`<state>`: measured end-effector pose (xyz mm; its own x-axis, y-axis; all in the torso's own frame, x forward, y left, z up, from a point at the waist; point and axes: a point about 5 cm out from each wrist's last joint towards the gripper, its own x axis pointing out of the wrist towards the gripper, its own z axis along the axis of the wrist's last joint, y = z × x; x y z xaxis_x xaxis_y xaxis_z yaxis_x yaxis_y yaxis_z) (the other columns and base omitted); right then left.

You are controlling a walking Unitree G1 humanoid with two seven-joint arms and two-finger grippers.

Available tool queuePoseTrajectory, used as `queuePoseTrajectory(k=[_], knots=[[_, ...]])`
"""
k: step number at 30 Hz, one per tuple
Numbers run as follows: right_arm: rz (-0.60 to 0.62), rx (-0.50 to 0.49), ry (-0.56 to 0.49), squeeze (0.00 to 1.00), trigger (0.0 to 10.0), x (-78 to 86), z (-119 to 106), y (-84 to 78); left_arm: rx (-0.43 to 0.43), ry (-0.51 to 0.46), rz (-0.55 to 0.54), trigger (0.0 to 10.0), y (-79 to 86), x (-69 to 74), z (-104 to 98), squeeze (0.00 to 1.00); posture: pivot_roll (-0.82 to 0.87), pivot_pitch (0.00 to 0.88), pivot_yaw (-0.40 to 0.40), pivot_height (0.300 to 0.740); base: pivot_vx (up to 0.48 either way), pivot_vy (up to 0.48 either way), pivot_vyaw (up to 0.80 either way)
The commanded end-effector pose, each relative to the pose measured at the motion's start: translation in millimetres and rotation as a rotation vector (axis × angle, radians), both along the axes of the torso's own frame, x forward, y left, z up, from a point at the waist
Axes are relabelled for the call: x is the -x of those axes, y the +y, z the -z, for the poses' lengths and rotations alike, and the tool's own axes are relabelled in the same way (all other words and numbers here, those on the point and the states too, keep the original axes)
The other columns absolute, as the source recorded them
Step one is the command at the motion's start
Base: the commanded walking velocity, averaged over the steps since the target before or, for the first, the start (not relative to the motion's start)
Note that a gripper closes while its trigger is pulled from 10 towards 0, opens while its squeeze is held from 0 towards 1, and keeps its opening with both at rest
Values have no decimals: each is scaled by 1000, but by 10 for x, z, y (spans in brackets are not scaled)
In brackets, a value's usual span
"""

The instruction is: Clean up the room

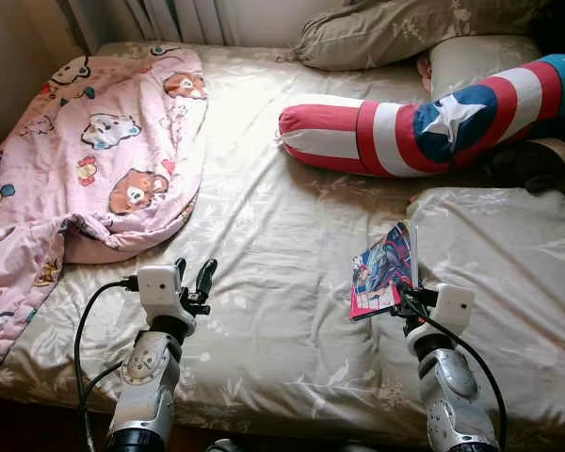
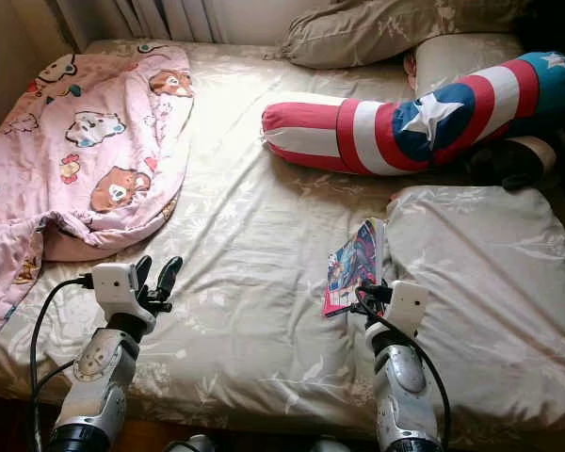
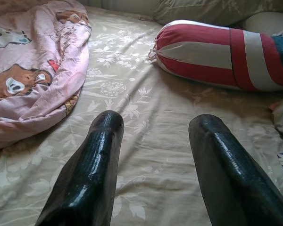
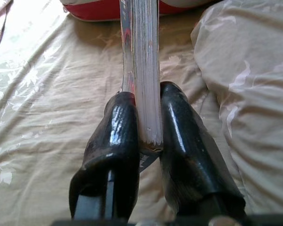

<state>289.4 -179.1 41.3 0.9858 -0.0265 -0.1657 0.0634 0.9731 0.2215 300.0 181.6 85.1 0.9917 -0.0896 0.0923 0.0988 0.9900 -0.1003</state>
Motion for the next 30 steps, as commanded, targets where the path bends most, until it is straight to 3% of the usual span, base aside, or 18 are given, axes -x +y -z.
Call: queuePoseTrajectory(k=[1,6,20,25,30], knots=[[-3,7,-31,0,10000,-29,-41,47,-2,25,-6,10000,44,20,39,0,26,197,24,688,0,0,0],[-5,4,-29,0,10000,-24,-24,80,-13,18,-12,10000,77,-1,15,0,30,187,21,653,0,0,0],[-23,-23,-68,0,10000,-52,-56,130,-34,7,-20,10000,132,20,-3,0,42,158,21,653,0,0,0],[-27,-7,-81,0,10000,-57,-71,106,-36,2,-17,10000,124,13,-15,0,40,151,21,634,0,0,0],[-22,-48,-110,0,10000,-51,-91,110,-34,-3,-15,10000,114,4,-27,0,42,152,23,634,0,0,0]])
